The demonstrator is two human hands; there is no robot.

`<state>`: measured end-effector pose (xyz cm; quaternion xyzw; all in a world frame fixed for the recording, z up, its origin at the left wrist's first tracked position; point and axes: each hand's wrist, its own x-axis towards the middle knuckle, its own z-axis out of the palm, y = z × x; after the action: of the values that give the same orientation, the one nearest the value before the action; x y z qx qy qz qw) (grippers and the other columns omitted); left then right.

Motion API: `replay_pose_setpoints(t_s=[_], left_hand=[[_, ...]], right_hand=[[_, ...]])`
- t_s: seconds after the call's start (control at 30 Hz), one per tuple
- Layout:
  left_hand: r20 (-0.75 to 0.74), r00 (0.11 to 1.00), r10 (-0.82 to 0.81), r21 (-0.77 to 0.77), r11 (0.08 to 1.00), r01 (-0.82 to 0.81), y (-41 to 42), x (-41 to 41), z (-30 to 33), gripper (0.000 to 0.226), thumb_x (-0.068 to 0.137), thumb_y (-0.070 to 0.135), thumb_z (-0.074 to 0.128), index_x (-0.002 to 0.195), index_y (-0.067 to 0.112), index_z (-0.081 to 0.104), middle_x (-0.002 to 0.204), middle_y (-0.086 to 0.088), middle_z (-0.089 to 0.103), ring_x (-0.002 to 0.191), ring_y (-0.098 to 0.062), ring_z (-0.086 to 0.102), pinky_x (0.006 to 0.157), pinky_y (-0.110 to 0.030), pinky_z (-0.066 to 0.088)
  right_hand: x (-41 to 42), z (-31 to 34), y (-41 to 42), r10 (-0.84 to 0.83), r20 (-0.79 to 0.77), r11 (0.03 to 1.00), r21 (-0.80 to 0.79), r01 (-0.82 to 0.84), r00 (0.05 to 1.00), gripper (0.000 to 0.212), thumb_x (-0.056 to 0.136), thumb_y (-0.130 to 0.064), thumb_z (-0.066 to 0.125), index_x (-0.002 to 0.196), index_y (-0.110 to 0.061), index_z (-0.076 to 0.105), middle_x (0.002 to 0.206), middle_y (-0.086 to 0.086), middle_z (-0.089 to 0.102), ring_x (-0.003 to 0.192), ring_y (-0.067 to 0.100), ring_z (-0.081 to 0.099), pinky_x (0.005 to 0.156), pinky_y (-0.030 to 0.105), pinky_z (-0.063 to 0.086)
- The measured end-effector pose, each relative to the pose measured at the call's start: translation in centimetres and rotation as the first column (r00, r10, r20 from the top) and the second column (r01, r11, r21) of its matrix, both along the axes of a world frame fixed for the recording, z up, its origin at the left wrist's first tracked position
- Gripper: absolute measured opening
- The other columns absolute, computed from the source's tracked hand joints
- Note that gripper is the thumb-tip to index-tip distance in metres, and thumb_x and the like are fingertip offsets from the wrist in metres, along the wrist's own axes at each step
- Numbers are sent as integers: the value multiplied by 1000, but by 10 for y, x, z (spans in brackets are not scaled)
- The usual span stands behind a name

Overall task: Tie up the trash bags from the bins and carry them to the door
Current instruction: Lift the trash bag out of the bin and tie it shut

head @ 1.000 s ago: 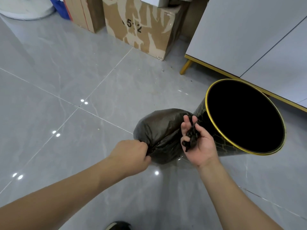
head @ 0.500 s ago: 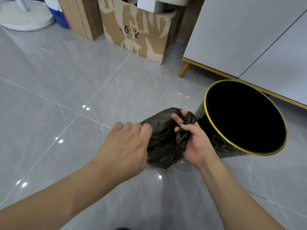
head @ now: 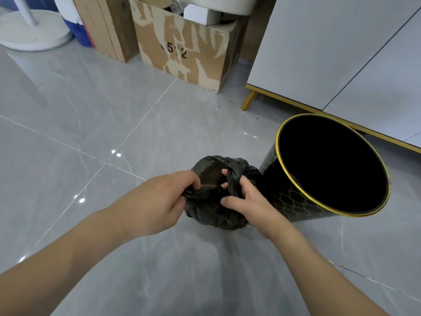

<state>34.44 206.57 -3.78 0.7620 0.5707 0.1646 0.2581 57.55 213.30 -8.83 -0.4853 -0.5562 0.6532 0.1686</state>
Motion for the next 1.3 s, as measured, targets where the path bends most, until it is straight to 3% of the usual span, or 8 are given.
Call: replay_pose_setpoints(t_s=[0.1,0.23,0.37,0.6,0.83,1.03,1.13,1.3], left_hand=[[59,998,4,-21,1000,-2,7,1,-1,27,91,10,47,107,32,47,83,11,63,69,-4,53,63,-23,43],[69,998,2,103,995,-9,22,9,2,22,90,11,53,106,24,60,91,5,65,82,-13,54,76,-29,46],[140,990,17,143,989,-38,40,18,2,15,87,12,63,98,21,68,105,8,50,98,-11,42,86,-11,32],[247,964,100,-116,991,-72,60,22,-8,11,91,20,59,96,30,60,110,13,62,87,-2,54,73,-7,37],[527,783,331,-332,928,-169,57,30,-25,6,92,14,56,89,18,57,90,-13,70,77,-21,64,80,-46,52],[504,757,416,-440,878,-190,52,32,-41,11,91,23,49,81,29,50,63,-4,60,56,-20,54,55,-39,47],[438,782,444,-450,861,-237,52,34,-47,15,92,28,48,79,35,48,54,4,62,44,-12,51,42,-28,43],[447,754,481,-463,846,-266,50,39,-51,11,95,24,51,86,28,50,50,5,63,36,-8,48,33,-18,34]], right_hand=[[-2,-5,-3,72,251,996,30,-82,965,81,52,-69,81,124,-63,45,140,-1,49,135,28,37,111,51,33],[-8,-7,-3,114,382,987,66,-150,917,81,43,-83,75,117,-53,57,124,-12,63,130,20,44,109,46,35],[-11,0,0,151,447,970,106,-220,882,34,61,-55,64,91,-39,69,89,-10,74,102,15,64,101,44,42],[-13,22,14,213,583,936,109,-335,784,14,73,-18,45,76,-10,56,86,15,63,95,40,59,85,43,49],[-16,39,10,288,621,895,95,-435,729,27,57,-76,61,66,-50,58,96,-1,57,107,25,44,94,38,35],[-16,26,7,249,623,819,273,-505,742,8,76,-19,56,83,-21,51,81,-3,60,80,19,58,71,38,51],[-14,24,4,133,738,711,394,-583,662,13,79,-15,55,89,-18,48,84,-1,56,84,23,55,72,39,49],[-8,24,-21,-439,617,401,785,-472,654,26,66,-27,61,91,-22,64,99,1,54,108,28,45,92,42,29]])
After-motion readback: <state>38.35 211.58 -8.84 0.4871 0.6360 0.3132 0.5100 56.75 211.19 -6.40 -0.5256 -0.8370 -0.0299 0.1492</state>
